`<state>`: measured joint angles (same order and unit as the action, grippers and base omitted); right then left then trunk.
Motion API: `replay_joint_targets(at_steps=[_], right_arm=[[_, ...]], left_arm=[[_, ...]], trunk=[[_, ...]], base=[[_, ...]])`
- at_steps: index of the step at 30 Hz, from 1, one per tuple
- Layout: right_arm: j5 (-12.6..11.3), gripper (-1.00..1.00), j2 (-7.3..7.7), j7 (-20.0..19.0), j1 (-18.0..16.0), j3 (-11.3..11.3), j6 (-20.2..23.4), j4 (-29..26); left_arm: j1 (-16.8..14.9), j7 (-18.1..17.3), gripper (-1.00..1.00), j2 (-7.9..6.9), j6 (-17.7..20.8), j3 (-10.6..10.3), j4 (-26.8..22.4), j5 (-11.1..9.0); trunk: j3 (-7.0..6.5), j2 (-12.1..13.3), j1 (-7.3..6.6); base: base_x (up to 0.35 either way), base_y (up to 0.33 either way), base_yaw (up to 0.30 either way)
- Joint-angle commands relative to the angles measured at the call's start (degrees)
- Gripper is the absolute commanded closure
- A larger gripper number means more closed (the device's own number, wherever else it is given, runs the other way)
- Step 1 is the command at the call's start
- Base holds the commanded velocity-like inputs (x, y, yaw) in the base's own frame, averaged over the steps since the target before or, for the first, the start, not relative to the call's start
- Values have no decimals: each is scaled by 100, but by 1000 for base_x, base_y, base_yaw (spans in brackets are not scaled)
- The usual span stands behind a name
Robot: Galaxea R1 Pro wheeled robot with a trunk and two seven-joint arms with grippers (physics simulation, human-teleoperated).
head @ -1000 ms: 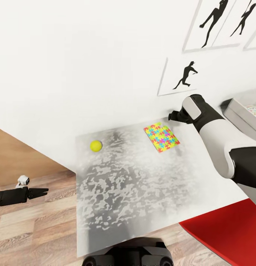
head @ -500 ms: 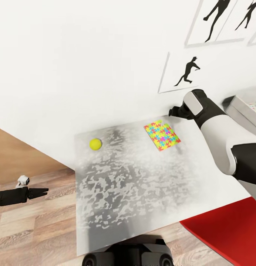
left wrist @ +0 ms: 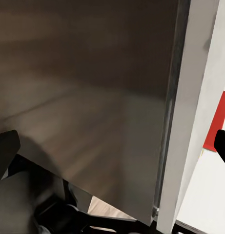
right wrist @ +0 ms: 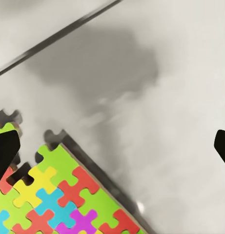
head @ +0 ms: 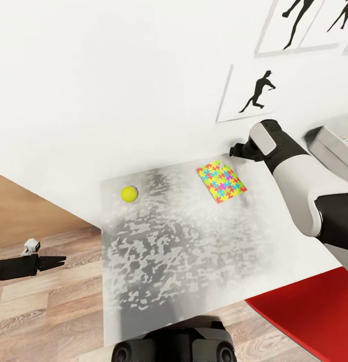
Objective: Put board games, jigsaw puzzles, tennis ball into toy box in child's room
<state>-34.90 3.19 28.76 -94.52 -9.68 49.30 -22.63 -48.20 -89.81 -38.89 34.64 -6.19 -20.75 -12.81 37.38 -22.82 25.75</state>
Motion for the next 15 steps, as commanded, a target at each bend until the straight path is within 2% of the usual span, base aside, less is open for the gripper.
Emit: replay_joint_targets(at_steps=[1,15], right_arm=[[-61,-100,6,42,-4,-43,18,-5],[-61,-100,-10,42,-5,-43,10,4]], left_arm=[[-5,-19,-100,-6,61,-46,1,-38],[-5,-19,-100,-13,61,-41,1,-38]], trunk=[[16,-10,3],[128,-10,3]], base=[[0,0,0],[0,0,0]])
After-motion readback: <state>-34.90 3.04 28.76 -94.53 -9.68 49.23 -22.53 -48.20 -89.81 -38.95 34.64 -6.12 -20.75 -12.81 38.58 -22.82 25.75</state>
